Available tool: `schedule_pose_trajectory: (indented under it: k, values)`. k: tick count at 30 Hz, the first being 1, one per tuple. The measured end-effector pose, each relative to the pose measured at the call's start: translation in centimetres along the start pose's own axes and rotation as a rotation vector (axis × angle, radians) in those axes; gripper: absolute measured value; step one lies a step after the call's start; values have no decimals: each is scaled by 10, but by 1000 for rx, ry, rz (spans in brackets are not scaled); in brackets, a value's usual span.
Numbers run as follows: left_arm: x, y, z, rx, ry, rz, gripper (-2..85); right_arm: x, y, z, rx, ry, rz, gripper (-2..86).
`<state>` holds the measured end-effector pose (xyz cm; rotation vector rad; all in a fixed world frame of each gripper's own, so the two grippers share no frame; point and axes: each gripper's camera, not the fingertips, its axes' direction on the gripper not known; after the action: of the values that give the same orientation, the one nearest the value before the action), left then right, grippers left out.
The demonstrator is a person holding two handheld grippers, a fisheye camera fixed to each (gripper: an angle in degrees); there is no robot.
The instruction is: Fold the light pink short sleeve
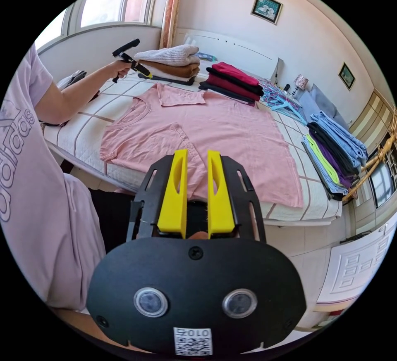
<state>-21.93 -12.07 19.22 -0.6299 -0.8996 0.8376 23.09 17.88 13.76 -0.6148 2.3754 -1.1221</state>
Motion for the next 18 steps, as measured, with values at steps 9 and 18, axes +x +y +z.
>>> schedule_pose_trajectory:
  k: [9,18]
  values:
    - [166,-70,41,106,-171,578,9,-14,-21,3,-6,0,-44,86]
    - [190,-162,102,41,108,552,1,2,-8,-6,-63,45,47,86]
